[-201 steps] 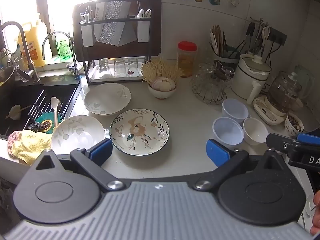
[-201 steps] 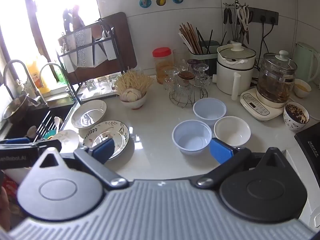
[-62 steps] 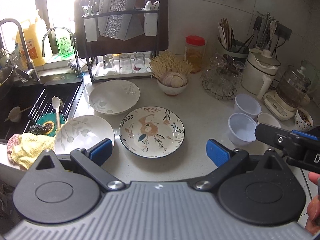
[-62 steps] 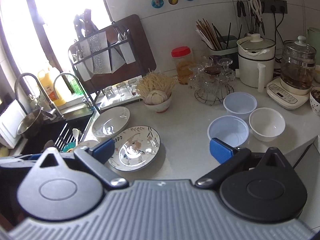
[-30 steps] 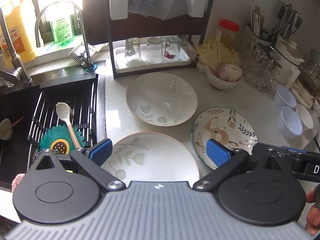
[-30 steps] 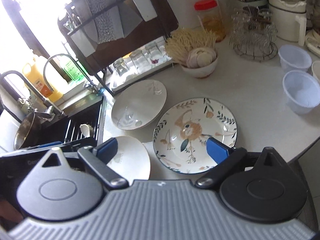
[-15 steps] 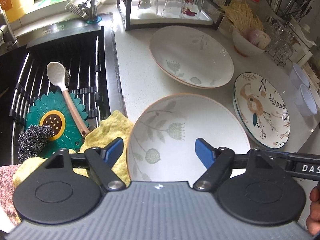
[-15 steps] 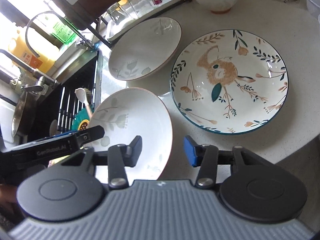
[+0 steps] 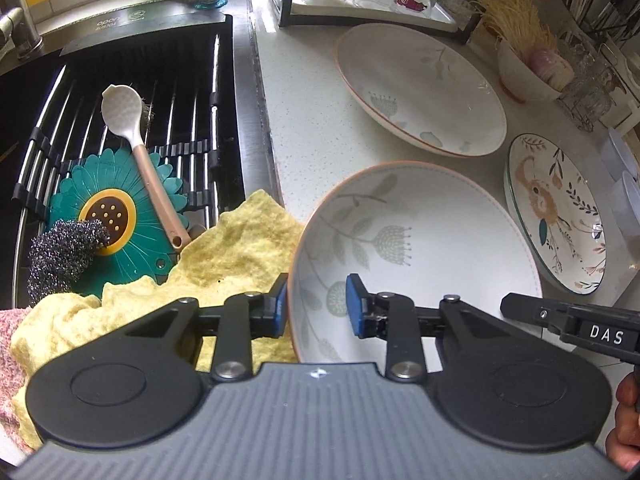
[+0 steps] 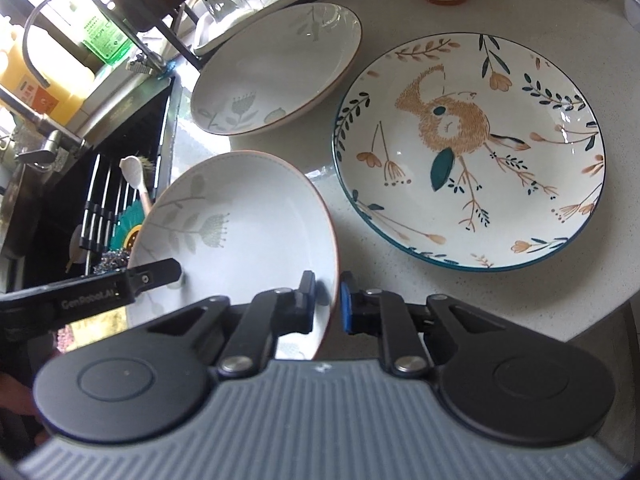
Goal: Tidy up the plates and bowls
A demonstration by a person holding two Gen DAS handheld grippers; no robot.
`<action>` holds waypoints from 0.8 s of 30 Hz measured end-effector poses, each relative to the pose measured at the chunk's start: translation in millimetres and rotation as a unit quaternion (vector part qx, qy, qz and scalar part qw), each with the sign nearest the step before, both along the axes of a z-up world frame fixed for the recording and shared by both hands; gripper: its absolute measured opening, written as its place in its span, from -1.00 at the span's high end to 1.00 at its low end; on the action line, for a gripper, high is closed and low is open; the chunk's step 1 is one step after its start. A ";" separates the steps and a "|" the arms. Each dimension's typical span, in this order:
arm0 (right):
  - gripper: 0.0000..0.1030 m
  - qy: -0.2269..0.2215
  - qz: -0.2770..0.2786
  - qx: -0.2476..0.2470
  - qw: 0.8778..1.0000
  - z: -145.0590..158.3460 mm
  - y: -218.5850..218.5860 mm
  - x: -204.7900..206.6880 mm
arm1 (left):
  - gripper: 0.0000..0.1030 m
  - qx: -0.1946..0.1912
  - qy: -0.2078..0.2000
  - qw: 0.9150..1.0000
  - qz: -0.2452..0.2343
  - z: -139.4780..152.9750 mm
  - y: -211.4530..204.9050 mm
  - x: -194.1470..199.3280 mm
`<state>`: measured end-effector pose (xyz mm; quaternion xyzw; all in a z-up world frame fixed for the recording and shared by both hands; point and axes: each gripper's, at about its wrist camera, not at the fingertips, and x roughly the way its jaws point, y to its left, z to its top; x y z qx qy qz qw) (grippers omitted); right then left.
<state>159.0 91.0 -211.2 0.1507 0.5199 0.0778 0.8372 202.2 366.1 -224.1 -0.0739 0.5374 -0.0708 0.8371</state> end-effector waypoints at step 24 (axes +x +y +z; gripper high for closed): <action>0.67 -0.020 0.056 0.019 0.998 20.6 -8.6 14.8 | 0.58 -0.055 -0.024 0.998 0.027 32.3 15.0 -3.9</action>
